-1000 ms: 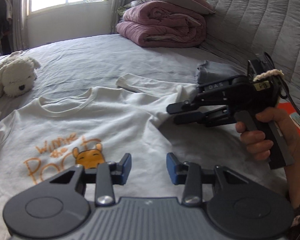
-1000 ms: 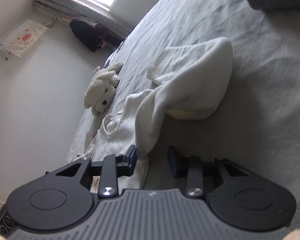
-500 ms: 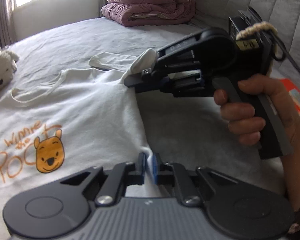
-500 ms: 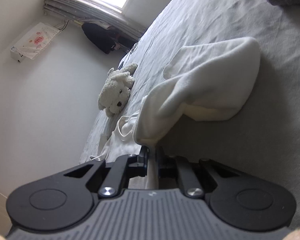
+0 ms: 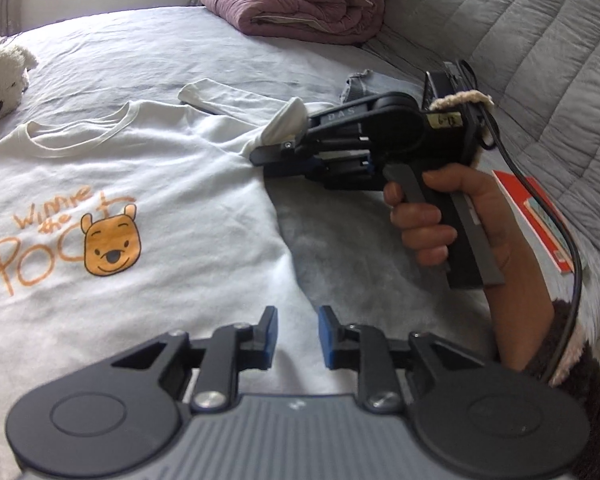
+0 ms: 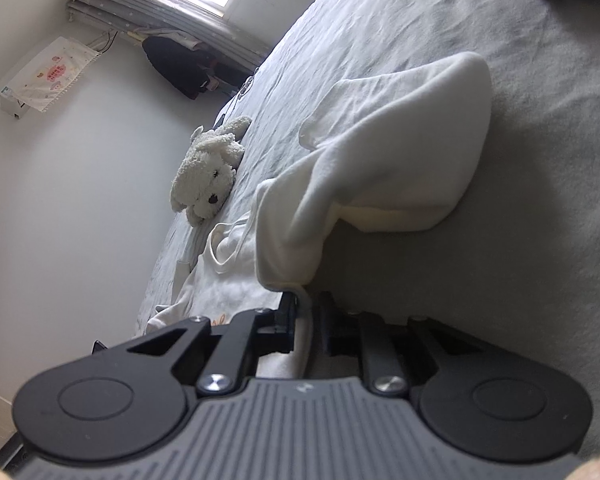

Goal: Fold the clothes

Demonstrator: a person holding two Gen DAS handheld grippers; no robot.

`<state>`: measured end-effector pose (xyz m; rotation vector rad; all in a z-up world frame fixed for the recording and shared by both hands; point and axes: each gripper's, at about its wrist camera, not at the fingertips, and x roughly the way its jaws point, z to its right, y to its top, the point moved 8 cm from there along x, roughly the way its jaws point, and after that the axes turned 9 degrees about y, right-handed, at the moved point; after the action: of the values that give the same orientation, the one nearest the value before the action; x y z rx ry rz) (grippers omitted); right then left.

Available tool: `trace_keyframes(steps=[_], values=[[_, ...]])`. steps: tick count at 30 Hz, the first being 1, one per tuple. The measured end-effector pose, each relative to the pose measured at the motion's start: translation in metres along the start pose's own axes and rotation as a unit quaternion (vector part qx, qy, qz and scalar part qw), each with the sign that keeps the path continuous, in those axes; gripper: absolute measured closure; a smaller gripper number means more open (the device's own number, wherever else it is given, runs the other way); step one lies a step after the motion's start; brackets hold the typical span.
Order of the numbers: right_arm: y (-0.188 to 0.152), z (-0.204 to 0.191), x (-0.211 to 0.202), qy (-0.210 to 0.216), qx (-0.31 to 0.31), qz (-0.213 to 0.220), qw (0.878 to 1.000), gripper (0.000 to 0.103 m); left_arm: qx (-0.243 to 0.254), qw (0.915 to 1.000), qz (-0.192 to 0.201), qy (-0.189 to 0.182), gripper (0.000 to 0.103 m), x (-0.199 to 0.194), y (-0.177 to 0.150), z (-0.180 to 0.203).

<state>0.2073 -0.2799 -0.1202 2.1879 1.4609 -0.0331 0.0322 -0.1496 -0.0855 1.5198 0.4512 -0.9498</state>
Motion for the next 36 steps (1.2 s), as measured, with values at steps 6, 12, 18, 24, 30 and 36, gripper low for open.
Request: trace_keyframes(steps=[6, 12, 18, 24, 30, 36], values=[[0.001, 0.004, 0.002, 0.001, 0.000, -0.001, 1.000, 0.084, 0.023, 0.9994, -0.022, -0.012, 0.096, 0.006, -0.017, 0.004], [-0.001, 0.002, 0.000, 0.002, 0.002, 0.000, 1.000, 0.084, 0.035, 0.9985, -0.016, -0.040, 0.103, 0.004, -0.020, 0.027], [-0.002, 0.003, 0.002, 0.003, 0.002, -0.001, 1.000, 0.085, 0.012, 0.9999, 0.001, 0.001, 0.097, -0.003, -0.011, 0.007], [-0.017, 0.001, -0.008, -0.003, 0.043, -0.029, 0.999, 0.085, -0.017, 0.9992, 0.003, 0.035, 0.096, 0.003, -0.017, -0.023], [-0.038, 0.000, -0.022, 0.010, 0.106, -0.053, 0.993, 0.085, -0.073, 0.9972, 0.006, 0.013, 0.094, -0.001, -0.025, -0.034], [-0.064, -0.003, -0.032, 0.020, 0.148, -0.060, 0.987, 0.085, -0.084, 0.9964, 0.013, 0.003, 0.093, -0.005, -0.029, -0.032]])
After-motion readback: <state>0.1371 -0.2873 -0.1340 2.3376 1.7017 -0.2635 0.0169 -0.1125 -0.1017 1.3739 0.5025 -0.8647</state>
